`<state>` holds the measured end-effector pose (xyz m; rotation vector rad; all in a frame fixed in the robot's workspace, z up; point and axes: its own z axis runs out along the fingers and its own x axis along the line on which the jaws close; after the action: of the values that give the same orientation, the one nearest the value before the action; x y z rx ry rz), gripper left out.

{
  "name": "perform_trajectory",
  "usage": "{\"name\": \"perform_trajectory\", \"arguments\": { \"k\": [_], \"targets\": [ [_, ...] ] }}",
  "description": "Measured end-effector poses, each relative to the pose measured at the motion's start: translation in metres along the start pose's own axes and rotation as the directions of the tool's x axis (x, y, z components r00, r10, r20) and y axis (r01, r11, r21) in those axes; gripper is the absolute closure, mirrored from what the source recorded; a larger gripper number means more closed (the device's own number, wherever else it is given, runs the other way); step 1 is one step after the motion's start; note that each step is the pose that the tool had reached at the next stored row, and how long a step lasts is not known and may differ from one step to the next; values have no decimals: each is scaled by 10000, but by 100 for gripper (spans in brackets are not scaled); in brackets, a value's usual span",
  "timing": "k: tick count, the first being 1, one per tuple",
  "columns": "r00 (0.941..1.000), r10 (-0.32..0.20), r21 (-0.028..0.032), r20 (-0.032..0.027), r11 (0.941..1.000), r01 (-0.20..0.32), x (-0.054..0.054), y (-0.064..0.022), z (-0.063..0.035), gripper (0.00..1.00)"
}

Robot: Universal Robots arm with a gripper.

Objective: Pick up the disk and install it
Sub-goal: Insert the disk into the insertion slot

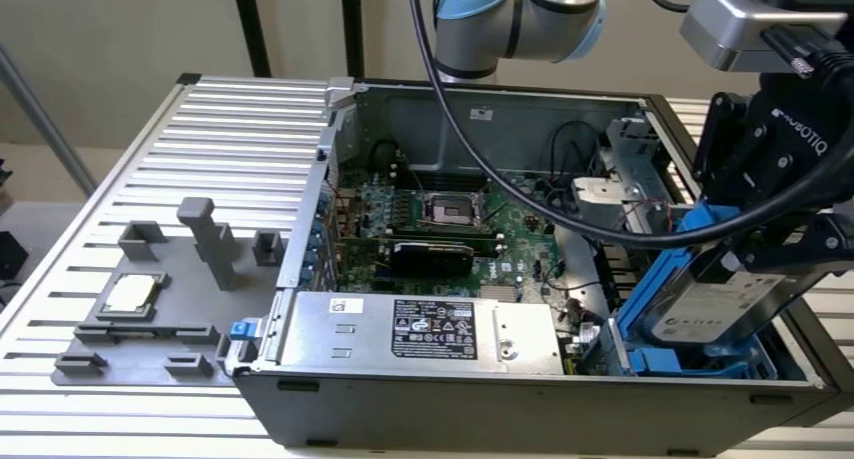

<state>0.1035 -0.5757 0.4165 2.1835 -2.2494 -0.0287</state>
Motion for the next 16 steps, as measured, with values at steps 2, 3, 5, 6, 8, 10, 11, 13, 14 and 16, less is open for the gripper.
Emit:
{"name": "perform_trajectory", "arguments": {
  "k": [2, 3, 5, 6, 8, 10, 11, 13, 14, 16],
  "targets": [
    [10000, -34, -1, -3, 10000, 34, -1, 0, 15, 67],
    [10000, -53, -1, -4, 10000, 53, -1, 0, 26, 67],
    [10000, -93, -1, -3, 10000, 93, -1, -1, 48, 67],
    [9999, -114, -1, -1, 9999, 114, -1, -1, 60, 67],
    [9999, -155, -1, 3, 9999, 155, -1, -1, 84, 67],
    [9998, -198, -2, 10, 9998, 198, -1, -2, 108, 67],
    [9998, -220, -2, 14, 9998, 220, -1, -2, 120, 67],
    [9996, -264, -3, 22, 9997, 264, 0, -2, 142, 67],
    [9996, -285, -3, 26, 9996, 285, 0, -2, 151, 67],
    [9995, -328, -3, 32, 9995, 328, 0, -3, 168, 67]
  ]
}}
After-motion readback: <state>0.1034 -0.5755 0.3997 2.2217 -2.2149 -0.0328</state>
